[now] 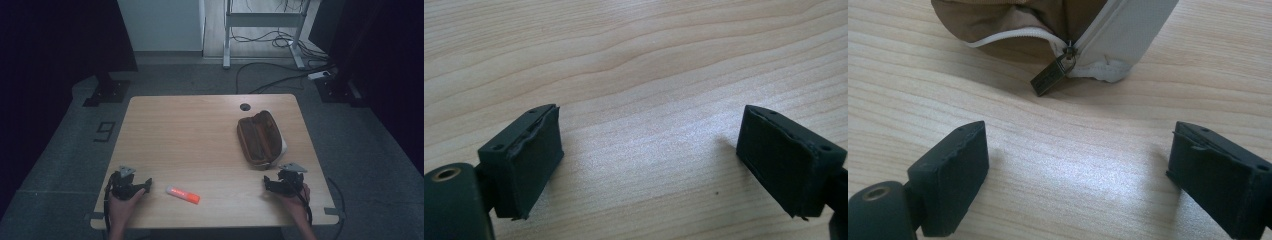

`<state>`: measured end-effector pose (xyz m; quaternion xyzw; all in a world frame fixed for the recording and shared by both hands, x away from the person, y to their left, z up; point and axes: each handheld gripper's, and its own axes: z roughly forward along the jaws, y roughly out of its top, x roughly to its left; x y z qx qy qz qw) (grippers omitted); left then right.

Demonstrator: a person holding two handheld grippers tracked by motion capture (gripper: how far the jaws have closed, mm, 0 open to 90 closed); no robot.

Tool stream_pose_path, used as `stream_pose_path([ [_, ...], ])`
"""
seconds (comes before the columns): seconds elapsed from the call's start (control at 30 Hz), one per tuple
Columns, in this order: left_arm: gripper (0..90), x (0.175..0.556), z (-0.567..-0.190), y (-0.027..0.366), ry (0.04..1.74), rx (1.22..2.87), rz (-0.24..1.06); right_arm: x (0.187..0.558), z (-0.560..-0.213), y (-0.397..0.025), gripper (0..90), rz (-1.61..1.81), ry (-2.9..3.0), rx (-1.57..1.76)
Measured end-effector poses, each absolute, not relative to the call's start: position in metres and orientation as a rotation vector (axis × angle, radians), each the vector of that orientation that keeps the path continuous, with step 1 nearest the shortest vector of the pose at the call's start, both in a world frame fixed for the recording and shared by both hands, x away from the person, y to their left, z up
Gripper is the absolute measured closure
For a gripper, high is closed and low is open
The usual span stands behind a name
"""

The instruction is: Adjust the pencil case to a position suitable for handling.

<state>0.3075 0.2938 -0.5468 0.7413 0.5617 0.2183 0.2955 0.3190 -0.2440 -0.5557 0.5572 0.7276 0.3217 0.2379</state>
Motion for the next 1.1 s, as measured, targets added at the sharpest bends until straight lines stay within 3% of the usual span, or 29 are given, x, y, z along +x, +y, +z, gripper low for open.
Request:
stream_pose_path([
  [1.1,11.3,0.31,-0.547,0.291,1.504,1.965,0.585,0.316,-0.547,-0.256,13.0,0.951,1.935,1.556],
])
